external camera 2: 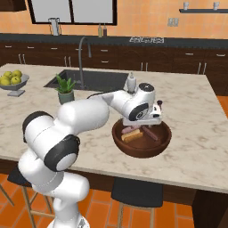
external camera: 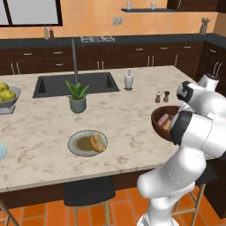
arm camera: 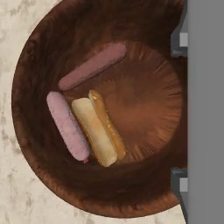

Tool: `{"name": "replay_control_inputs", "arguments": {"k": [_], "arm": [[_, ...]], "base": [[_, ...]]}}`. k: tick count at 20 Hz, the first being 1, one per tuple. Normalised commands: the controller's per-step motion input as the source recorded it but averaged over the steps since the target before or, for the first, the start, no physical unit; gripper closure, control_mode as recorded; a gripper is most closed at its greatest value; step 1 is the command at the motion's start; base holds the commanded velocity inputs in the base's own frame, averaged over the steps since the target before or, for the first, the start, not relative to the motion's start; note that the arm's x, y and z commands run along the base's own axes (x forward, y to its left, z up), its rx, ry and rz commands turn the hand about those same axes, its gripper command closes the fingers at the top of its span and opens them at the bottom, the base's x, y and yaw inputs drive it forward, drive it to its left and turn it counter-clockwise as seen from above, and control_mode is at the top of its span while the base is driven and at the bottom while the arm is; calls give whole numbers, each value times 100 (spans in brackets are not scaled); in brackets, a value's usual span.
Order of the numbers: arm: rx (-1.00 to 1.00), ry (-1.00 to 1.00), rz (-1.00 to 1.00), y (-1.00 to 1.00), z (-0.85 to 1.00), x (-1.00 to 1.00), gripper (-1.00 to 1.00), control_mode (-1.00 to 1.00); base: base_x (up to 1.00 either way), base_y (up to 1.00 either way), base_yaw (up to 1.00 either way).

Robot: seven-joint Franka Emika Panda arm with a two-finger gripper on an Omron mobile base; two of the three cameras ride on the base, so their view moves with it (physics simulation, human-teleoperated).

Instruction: Place one bun and one sausage from the bowl on each plate.

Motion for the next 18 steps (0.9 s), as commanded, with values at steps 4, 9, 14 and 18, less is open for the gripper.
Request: {"name": "replay_control_inputs", "arguments": {"k": [4,9,14,18], "arm": [[-3,-4,32,-31,-48,2,-100,-100],[-21,-3,12,-2,-55,8,-100,-100],[-20,-1,1,0,-36,21,-100,-100],[-16,0,0,2,-18,30,-100,-100]], "base": [[0,0,0],[0,0,0],[0,0,0],[0,0,0]]}}
